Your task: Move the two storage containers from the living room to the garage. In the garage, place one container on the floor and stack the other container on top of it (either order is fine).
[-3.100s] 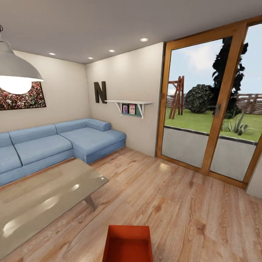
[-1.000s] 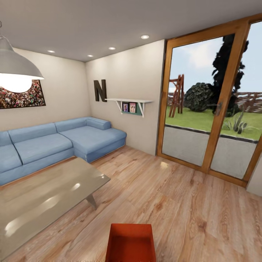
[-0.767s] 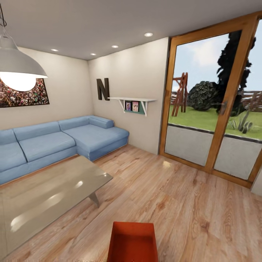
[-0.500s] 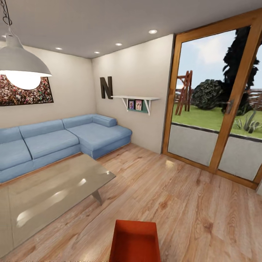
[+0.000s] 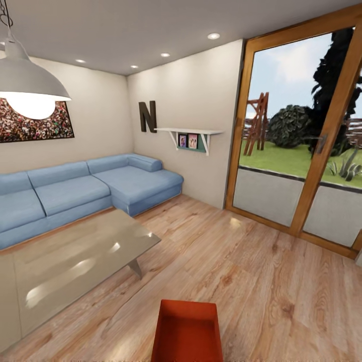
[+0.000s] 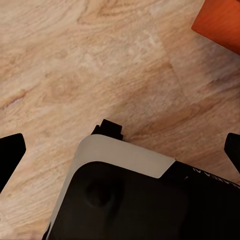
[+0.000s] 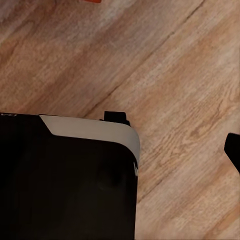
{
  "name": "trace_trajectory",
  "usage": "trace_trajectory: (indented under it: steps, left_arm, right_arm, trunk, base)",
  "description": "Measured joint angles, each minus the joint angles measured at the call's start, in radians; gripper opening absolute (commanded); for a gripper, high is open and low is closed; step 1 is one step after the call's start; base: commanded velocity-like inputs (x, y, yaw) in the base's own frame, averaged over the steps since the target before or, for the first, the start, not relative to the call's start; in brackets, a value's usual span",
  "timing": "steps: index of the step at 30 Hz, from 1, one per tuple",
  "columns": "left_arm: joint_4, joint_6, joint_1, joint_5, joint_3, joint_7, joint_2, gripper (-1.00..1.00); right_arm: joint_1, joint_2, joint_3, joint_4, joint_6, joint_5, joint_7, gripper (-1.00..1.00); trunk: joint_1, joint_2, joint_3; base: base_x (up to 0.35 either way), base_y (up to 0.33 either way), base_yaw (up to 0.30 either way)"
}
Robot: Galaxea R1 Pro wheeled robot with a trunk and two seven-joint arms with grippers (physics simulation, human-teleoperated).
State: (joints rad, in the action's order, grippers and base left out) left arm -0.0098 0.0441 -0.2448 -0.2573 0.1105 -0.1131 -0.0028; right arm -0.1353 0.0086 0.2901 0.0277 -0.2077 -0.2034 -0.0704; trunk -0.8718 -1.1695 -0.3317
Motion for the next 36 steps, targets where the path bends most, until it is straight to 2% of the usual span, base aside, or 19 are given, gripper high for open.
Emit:
trace_trajectory:
  steps: [11,36]
  left_arm:
    - [0.000,0.000,0.000,0.000,0.000,0.000,0.000,1.00]
    - [0.000,0.000,0.000,0.000,0.000,0.000,0.000,1.00]
  right_arm:
    - [0.000,0.000,-0.001,0.000,0.000,0.000,-0.001,1.00]
    - [0.000,0.002,0.000,0.000,0.000,0.001,-0.010,1.00]
  trunk:
    - [0.000,0.000,-0.018]
    - [0.000,0.000,-0.058]
  base:
    - [0.000,0.000,-0.013]
    - [0.000,0.000,-0.112]
